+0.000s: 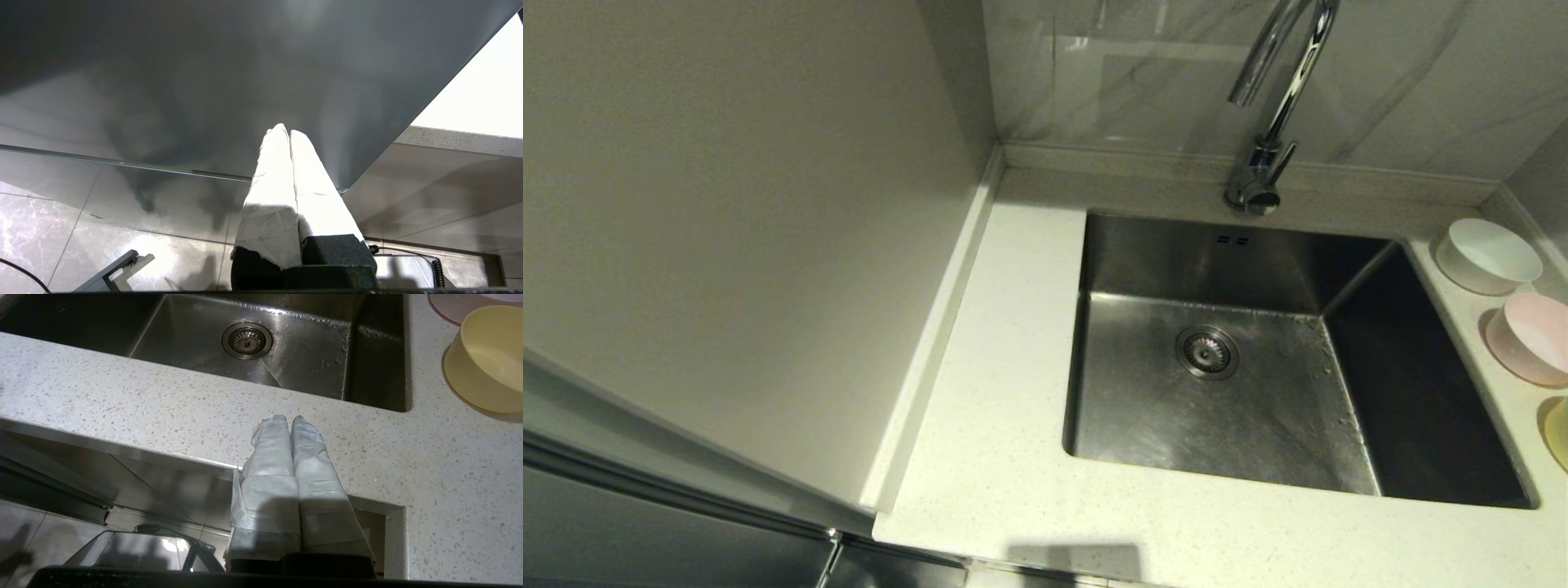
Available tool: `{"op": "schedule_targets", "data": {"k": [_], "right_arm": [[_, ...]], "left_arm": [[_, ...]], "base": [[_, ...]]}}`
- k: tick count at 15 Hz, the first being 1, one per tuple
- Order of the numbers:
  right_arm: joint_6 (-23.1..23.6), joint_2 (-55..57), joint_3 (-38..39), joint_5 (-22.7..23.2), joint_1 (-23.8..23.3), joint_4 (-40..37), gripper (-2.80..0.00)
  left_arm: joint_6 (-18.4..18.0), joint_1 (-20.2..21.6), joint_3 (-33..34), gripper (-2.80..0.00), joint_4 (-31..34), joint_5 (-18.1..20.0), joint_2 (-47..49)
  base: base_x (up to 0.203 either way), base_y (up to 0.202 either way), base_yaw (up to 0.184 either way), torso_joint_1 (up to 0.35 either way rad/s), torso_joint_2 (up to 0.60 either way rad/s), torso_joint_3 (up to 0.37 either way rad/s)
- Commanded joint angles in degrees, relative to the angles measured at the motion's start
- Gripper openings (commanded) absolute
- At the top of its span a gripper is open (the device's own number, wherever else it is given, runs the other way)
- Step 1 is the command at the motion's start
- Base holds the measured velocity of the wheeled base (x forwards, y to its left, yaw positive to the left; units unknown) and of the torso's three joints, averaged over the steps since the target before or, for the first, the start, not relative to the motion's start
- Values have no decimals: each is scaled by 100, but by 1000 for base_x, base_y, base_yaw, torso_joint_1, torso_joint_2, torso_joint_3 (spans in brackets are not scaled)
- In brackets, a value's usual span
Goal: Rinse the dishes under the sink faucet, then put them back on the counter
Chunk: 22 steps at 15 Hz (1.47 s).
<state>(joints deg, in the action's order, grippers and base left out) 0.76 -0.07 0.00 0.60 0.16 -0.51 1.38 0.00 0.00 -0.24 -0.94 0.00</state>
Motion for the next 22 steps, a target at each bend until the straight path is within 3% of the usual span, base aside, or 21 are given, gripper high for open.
{"op": "schedule_targets", "data": {"k": [1, 22], "right_arm": [[21, 16, 0, 2, 2, 6, -280], [21, 15, 0, 2, 2, 7, -280]], "left_arm": [[3, 0, 0, -280, -2, -3, -9], [3, 0, 0, -280, -2, -3, -9]], "base": [[0, 0, 0, 0, 0, 0], [0, 0, 0, 0, 0, 0]]}}
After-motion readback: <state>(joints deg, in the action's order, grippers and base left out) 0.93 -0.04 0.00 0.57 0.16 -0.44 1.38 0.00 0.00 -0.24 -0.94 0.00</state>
